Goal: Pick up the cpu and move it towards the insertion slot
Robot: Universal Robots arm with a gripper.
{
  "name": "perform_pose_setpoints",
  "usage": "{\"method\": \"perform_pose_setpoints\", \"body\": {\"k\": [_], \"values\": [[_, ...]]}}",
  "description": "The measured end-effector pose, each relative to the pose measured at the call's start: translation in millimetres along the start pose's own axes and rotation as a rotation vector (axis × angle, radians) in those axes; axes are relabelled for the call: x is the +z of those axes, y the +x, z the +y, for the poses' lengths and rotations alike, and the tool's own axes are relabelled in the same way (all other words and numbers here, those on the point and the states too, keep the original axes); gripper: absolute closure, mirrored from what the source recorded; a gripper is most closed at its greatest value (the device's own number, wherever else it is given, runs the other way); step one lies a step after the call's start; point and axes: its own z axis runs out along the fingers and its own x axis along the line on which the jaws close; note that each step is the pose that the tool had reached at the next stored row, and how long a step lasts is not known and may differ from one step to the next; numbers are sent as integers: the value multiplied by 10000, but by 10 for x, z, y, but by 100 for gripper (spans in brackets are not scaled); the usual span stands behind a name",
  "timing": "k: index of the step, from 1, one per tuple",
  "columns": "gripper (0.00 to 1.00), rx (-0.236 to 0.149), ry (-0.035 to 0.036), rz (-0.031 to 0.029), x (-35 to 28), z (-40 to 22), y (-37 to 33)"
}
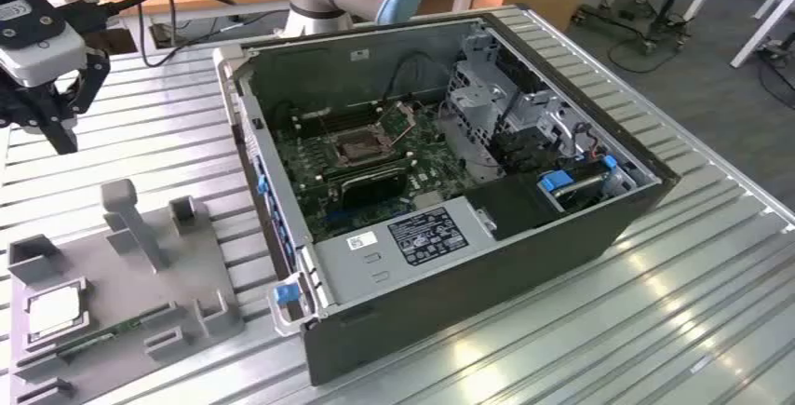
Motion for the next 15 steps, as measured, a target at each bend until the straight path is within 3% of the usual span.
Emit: {"method": "perform_pose_setpoints", "body": {"k": [5, 15], "values": [[89, 0, 0, 0, -1, 0, -8], [89, -2, 0, 0, -1, 0, 53]]}}
